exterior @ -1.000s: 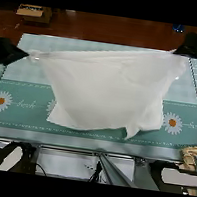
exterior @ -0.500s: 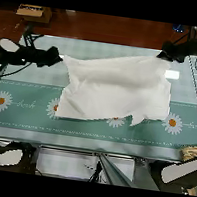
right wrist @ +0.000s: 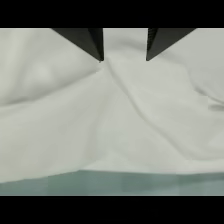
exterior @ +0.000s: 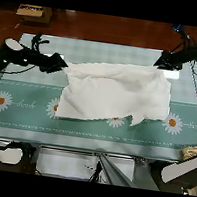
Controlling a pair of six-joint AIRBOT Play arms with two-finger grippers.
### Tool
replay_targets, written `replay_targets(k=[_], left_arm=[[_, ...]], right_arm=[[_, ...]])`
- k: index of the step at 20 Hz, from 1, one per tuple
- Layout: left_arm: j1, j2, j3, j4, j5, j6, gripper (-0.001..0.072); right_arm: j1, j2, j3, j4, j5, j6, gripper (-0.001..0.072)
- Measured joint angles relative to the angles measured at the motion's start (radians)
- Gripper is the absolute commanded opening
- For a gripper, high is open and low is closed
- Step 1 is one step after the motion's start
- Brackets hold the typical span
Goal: Fold the shirts.
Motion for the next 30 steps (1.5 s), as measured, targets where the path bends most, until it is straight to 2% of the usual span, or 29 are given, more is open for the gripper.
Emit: replay_targets(k=[3,5,7,8,11,14,19,22,23,24,25,29,30], left_arm=[[0.114,0.018,0.035,0.056,-0.241,-0.002,0.0484],[0.175,0.060,-0.010,0.092,-0.335,-0.008,0.0485],[0.212,0.113,-0.109,0.112,-0.391,0.005,0.0485],[0.224,0.135,-0.176,0.122,-0.409,0.014,0.0485],[0.242,0.171,-0.364,0.132,-0.410,0.033,0.0485],[0.247,0.184,-0.496,0.119,-0.358,0.050,0.0486],[0.208,0.173,-0.570,0.079,-0.257,0.059,0.0486],[0.146,0.126,-0.581,0.021,-0.239,0.058,0.0473],[0.123,0.106,-0.583,0.003,-0.235,0.058,0.0312],[0.105,0.090,-0.584,-0.003,-0.218,0.060,0.0070],[0.090,0.075,-0.586,-0.002,-0.202,0.066,0.0028],[0.071,0.055,-0.587,-0.030,-0.200,0.106,0.0027],[0.071,0.056,-0.588,-0.031,-0.201,0.117,0.0027]], right_arm=[[-0.064,0.074,-0.001,-0.109,0.121,-0.025,0.0356],[-0.116,0.124,-0.022,-0.187,0.176,-0.021,0.0358],[-0.169,0.180,-0.089,-0.231,0.196,-0.014,0.0446],[-0.195,0.209,-0.140,-0.238,0.196,-0.014,0.0446],[-0.261,0.288,-0.313,-0.228,0.162,-0.033,0.0445],[-0.298,0.354,-0.461,-0.214,0.113,-0.053,0.0445],[-0.315,0.419,-0.565,-0.202,0.048,-0.066,0.0445],[-0.318,0.446,-0.582,-0.201,0.037,-0.070,0.0445],[-0.319,0.452,-0.585,-0.201,0.034,-0.070,0.0445],[-0.319,0.457,-0.586,-0.201,0.034,-0.070,0.0445],[-0.320,0.462,-0.588,-0.202,0.034,-0.071,0.0445],[-0.344,0.469,-0.618,-0.241,0.042,-0.077,0.0446],[-0.361,0.470,-0.644,-0.248,0.043,-0.079,0.0468]])
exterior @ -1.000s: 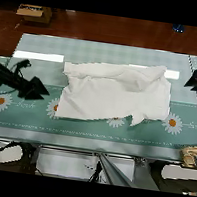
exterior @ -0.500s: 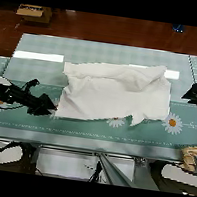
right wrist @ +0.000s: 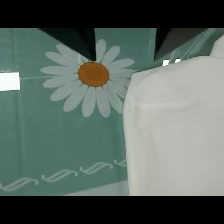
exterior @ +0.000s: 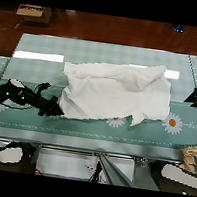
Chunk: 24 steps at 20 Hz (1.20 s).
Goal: Fold the shirts.
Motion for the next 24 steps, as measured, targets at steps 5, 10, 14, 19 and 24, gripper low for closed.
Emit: replay_targets(k=[5,10,14,19,24], left_arm=[[0.007,0.041,0.002,0.014,0.000,0.038,0.0027],[0.009,0.091,0.027,-0.009,-0.021,0.048,0.0028],[0.009,0.105,0.060,-0.046,-0.033,0.049,0.0027],[0.009,0.111,0.134,-0.106,-0.034,0.061,0.0027],[0.009,0.156,0.325,-0.139,-0.033,0.072,0.0026]], right_arm=[[-0.093,0.002,-0.193,0.060,-0.065,-0.046,0.0485],[-0.121,0.002,-0.357,0.249,-0.246,-0.111,0.0485],[-0.126,-0.006,-0.439,0.361,-0.378,-0.134,0.0459],[-0.100,-0.039,-0.479,0.444,-0.457,-0.171,0.0025],[-0.075,0.002,-0.372,0.523,-0.315,-0.295,0.0024]])
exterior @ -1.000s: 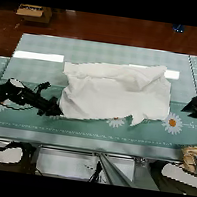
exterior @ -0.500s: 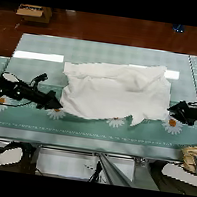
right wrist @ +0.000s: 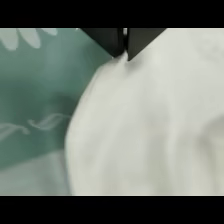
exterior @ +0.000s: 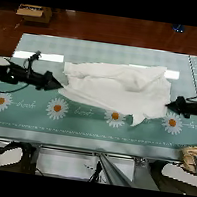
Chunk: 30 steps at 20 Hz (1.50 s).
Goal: Fold the shirts.
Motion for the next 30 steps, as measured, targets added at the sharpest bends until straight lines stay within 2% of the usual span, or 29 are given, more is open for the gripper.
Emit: replay_targets(k=[4,7,10,12,15,17,19,21,24,30], left_arm=[[0.000,0.123,0.290,-0.009,0.018,0.002,0.0026],[0.000,0.241,0.537,-0.014,0.079,0.002,0.0026],[0.000,0.367,0.732,-0.005,0.167,0.002,0.0026],[0.000,0.455,0.804,0.040,0.203,-0.023,0.0026],[0.000,0.582,0.853,0.214,0.170,-0.155,0.0026],[0.000,0.653,0.867,0.343,0.087,-0.253,0.0026],[0.000,0.703,0.874,0.463,-0.019,-0.315,0.0026],[0.000,0.740,0.878,0.554,-0.116,-0.351,0.0026],[0.000,0.766,0.880,0.624,-0.211,-0.377,0.0026],[0.000,0.780,0.886,0.670,-0.193,-0.393,0.0025]], right_arm=[[0.004,0.175,0.209,0.183,0.062,-0.021,0.0024],[0.005,0.349,0.394,0.362,-0.039,-0.008,0.0024],[0.005,0.513,0.577,0.409,-0.143,0.053,0.0024],[0.005,0.618,0.675,0.360,-0.196,0.129,0.0024],[0.005,0.760,0.772,0.145,-0.210,0.297,0.0024],[0.005,0.832,0.802,-0.026,-0.149,0.396,0.0024],[0.005,0.880,0.818,-0.173,-0.039,0.454,0.0024],[0.005,0.905,0.826,-0.256,0.077,0.486,0.0023],[0.006,0.912,0.831,-0.287,0.185,0.484,0.0023],[0.039,0.819,0.961,-0.271,0.254,0.439,0.0023]])
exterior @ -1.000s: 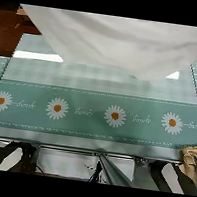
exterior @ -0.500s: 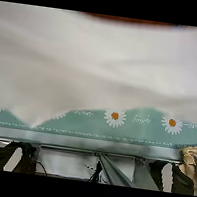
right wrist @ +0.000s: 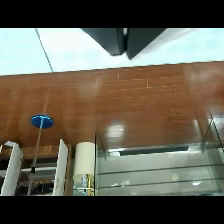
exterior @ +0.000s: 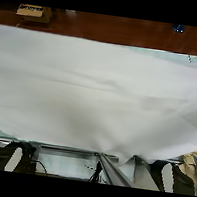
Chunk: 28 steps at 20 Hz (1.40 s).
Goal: Fold the shirts.
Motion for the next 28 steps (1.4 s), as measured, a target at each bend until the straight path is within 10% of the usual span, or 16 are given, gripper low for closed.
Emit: replay_targets(k=[15,28], left_arm=[[-0.001,-0.340,-0.152,-0.022,-0.185,0.022,0.0026],[-0.016,-0.986,-0.199,-0.141,0.275,0.130,0.0026]], right_arm=[[0.275,-0.552,0.068,-0.143,0.374,0.000,0.0023],[0.496,-1.081,0.048,-0.241,-0.285,0.039,0.0023]])
